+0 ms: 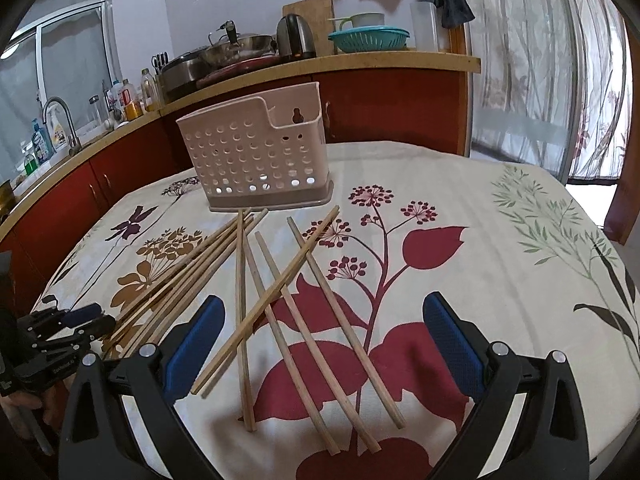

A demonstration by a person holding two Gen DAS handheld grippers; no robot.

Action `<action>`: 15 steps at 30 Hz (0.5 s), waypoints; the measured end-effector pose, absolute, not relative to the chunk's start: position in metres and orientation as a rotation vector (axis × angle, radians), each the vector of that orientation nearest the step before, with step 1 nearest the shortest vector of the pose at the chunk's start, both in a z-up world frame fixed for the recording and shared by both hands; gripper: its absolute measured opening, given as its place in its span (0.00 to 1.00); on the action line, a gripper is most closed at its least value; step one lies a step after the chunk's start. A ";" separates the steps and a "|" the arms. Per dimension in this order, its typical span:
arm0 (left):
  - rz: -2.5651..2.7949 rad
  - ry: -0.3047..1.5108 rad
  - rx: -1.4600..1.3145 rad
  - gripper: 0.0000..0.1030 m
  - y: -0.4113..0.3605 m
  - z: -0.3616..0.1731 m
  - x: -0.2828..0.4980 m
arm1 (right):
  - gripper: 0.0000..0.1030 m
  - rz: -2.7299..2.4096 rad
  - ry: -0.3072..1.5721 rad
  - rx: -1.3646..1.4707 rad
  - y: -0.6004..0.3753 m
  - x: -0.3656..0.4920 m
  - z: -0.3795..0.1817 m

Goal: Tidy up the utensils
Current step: 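Lower the right tool toward the loose wooden chopsticks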

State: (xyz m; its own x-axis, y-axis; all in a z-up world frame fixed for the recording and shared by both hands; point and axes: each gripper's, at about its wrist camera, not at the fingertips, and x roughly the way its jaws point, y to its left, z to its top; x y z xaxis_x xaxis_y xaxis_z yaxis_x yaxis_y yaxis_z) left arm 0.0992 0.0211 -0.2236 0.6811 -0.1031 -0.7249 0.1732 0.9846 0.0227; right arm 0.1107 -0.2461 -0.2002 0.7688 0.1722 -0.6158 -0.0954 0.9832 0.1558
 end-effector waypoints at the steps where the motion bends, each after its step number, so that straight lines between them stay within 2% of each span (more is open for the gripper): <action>1: -0.160 0.810 0.092 0.30 0.020 -0.224 0.099 | 0.94 0.146 0.681 0.119 -0.246 0.112 -0.200; 5: -0.186 0.822 0.117 0.22 0.014 -0.228 0.099 | 0.94 0.149 0.692 0.125 -0.246 0.114 -0.204; 15: -0.211 0.810 0.066 0.12 0.017 -0.230 0.095 | 0.94 0.147 0.691 0.135 -0.249 0.114 -0.207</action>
State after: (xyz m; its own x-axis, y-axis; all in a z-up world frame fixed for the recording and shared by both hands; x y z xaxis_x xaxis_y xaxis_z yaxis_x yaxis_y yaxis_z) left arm 0.0951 0.0166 -0.2295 0.6701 -0.1619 -0.7244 0.2126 0.9769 -0.0217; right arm 0.1142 -0.2490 -0.2070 0.7607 0.1797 -0.6237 -0.0901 0.9809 0.1726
